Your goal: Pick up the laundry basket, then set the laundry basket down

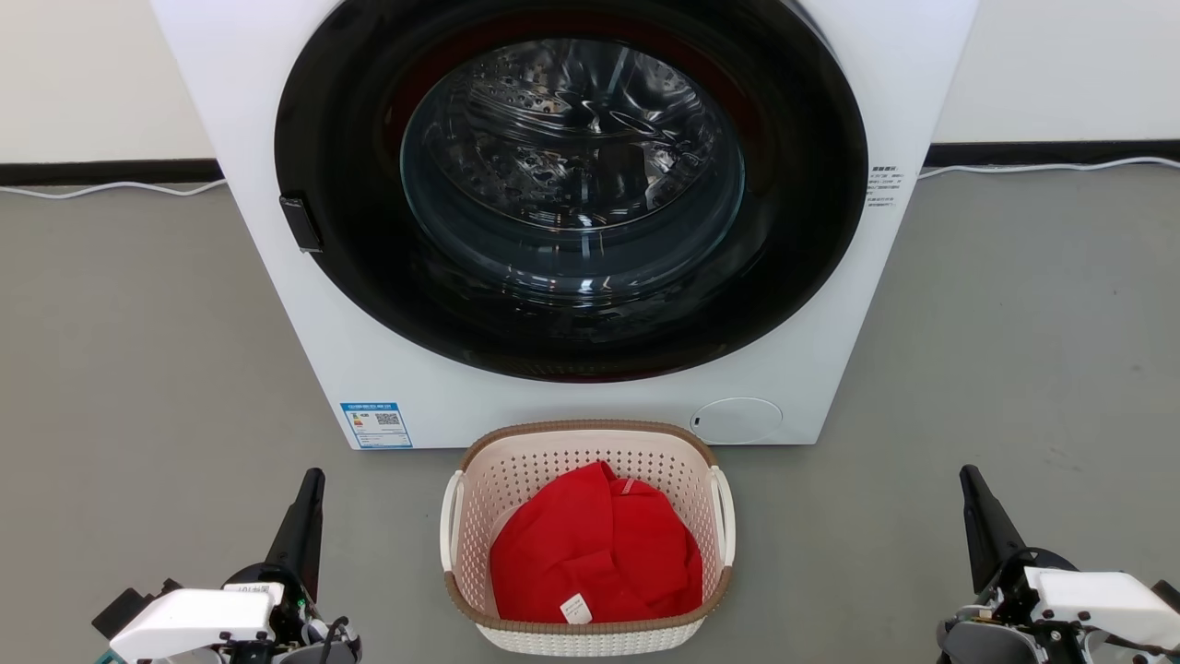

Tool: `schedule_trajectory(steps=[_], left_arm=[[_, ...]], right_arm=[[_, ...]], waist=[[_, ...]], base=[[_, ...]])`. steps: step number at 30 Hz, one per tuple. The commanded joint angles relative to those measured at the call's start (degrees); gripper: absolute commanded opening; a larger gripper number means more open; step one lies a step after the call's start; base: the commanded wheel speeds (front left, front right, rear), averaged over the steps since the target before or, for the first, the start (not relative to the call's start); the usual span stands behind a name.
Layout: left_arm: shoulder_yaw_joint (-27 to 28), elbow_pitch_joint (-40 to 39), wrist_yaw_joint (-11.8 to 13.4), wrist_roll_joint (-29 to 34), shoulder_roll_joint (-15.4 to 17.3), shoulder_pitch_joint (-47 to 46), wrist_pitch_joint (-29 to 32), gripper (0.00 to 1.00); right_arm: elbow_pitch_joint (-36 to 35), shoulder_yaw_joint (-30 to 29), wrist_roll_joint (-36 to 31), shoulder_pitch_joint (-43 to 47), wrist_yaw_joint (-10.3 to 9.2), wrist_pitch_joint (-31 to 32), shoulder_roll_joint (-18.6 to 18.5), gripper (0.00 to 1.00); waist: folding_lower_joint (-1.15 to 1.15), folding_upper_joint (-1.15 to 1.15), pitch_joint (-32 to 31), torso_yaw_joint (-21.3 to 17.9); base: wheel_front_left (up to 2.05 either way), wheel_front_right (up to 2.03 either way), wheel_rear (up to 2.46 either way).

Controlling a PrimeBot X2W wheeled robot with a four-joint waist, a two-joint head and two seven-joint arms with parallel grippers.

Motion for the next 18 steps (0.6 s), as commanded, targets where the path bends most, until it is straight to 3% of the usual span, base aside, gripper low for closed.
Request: schedule_trajectory(steps=[1,18], left_arm=[[1.6,-1.3,-0.4,0.1,0.6,-3.0,0.3,0.00],[1.6,-1.3,-0.4,0.1,0.6,-3.0,0.3,0.00]], right_arm=[[-1.7,1.1,-0.2,-3.3,0.01,0.6,-0.2,0.00],[-1.7,1.1,-0.2,-3.3,0.01,0.6,-0.2,0.00]], waist=[[0.00,0.00,0.0,0.0],[0.00,0.00,0.0,0.0]], base=[[0.00,0.00,0.00],[0.00,0.00,0.00]])
